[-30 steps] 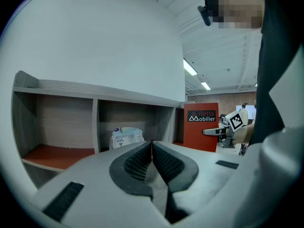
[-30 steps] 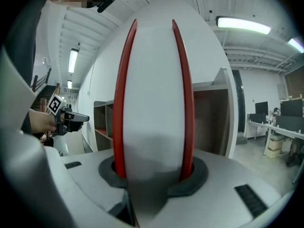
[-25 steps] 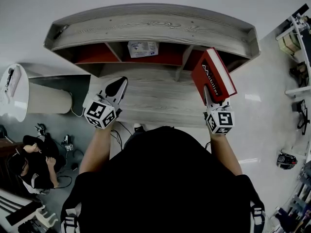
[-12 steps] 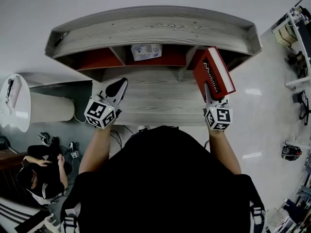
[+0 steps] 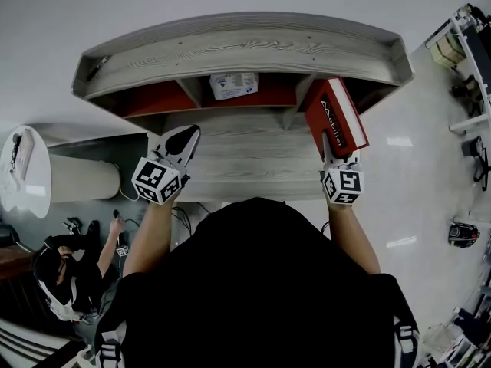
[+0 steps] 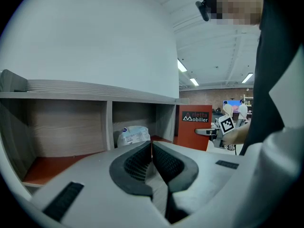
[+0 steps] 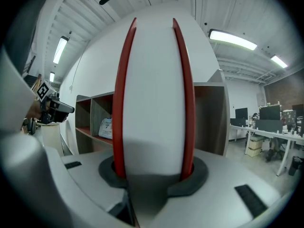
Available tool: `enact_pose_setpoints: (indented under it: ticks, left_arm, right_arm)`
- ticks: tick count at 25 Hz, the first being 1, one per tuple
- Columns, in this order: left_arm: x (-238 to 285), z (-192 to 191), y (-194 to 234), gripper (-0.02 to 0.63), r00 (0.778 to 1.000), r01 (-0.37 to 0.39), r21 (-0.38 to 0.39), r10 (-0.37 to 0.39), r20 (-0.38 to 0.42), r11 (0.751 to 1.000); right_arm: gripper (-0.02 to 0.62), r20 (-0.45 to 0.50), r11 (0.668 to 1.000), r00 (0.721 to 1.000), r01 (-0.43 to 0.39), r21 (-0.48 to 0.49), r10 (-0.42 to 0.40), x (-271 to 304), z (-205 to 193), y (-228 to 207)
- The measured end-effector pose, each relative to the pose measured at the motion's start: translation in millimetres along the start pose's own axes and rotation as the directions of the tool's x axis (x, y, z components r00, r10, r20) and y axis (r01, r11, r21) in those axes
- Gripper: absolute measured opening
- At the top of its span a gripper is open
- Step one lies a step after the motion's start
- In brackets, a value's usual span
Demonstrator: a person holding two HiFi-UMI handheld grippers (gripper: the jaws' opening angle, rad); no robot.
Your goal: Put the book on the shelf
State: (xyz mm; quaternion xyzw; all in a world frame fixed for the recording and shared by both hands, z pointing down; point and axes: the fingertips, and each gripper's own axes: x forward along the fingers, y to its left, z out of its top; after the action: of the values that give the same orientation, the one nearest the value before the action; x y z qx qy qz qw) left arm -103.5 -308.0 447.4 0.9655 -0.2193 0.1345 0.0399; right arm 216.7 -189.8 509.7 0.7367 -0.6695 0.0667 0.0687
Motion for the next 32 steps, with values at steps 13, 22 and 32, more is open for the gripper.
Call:
enact_pose_setpoints:
  ticks: [13, 22, 32]
  left_arm:
    - [-3.0, -8.2, 13.2, 0.023, 0.999, 0.040, 0.001, -0.040, -0.030, 0.999]
    - [-7.1, -11.6, 23.5, 0.023, 0.999, 0.045, -0.009, -0.046, -0.028, 0.999]
    - [-10.5, -15.7, 29.7, 0.023, 0.998, 0.042, -0.019, -0.042, -0.037, 0.999]
  right_arm:
    - [0.170, -0.012, 0.999, 0.999, 0.038, 0.013, -0.038, 12.5, -8.1, 8.1]
    - [0.170, 0.007, 0.998, 0.998, 0.067, 0.021, -0.067, 27.5, -1.4, 10.0]
    - [0.170, -0.001, 0.997, 0.997, 0.081, 0.018, -0.081, 42.9, -5.2, 15.8]
